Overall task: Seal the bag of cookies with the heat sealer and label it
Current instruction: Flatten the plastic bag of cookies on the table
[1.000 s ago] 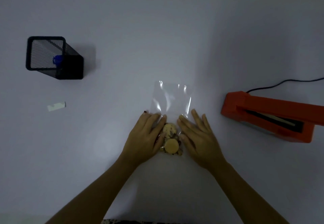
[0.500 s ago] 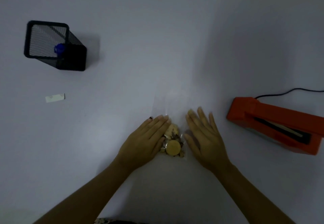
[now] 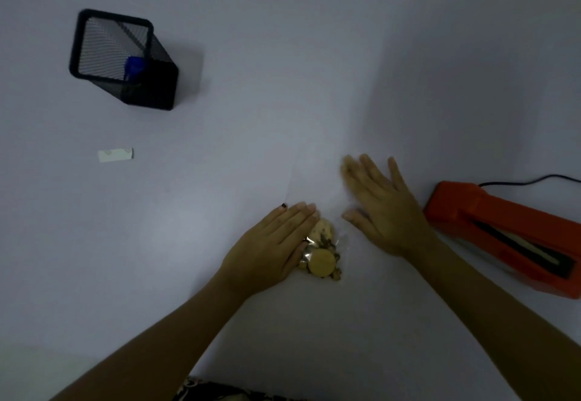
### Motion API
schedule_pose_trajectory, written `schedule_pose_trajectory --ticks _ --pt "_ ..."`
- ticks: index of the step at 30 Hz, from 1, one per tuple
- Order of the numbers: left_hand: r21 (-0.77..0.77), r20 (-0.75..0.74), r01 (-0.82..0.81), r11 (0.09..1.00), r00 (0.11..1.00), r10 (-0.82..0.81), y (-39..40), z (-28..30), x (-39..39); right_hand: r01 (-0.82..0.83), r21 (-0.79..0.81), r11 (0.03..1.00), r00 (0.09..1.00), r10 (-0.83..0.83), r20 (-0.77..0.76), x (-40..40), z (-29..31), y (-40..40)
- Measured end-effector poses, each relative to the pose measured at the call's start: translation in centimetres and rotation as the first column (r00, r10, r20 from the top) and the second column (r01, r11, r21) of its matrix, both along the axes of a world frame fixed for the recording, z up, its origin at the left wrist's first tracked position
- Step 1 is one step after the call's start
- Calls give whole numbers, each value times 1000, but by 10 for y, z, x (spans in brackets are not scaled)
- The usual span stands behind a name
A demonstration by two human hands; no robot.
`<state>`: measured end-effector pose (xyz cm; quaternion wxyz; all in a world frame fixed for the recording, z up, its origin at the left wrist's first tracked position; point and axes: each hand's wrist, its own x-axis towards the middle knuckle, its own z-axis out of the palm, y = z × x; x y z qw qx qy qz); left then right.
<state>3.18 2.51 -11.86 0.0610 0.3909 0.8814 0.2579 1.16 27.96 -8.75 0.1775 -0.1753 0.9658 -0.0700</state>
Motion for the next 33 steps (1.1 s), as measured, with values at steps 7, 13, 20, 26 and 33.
schedule_pose_trajectory --ticks 7,13,20,26,33 --pt "33 -2 -17 999 1000 17 0 1 2 -304 -70 950 953 304 -5 -15 3 -39" --pt "32 -19 -24 999 1000 25 0 2 3 -300 32 954 953 301 -28 -46 -5 -20" --pt "49 -40 -44 998 998 46 1 2 3 -240 -43 970 970 238 -50 -40 -5 -43" --pt "46 -42 -43 998 998 44 1 1 4 -166 13 986 982 167 -84 -66 -7 -30" --pt "58 -35 -53 997 998 55 2 1 5 97 -58 994 988 -103 -112 -57 4 -38"
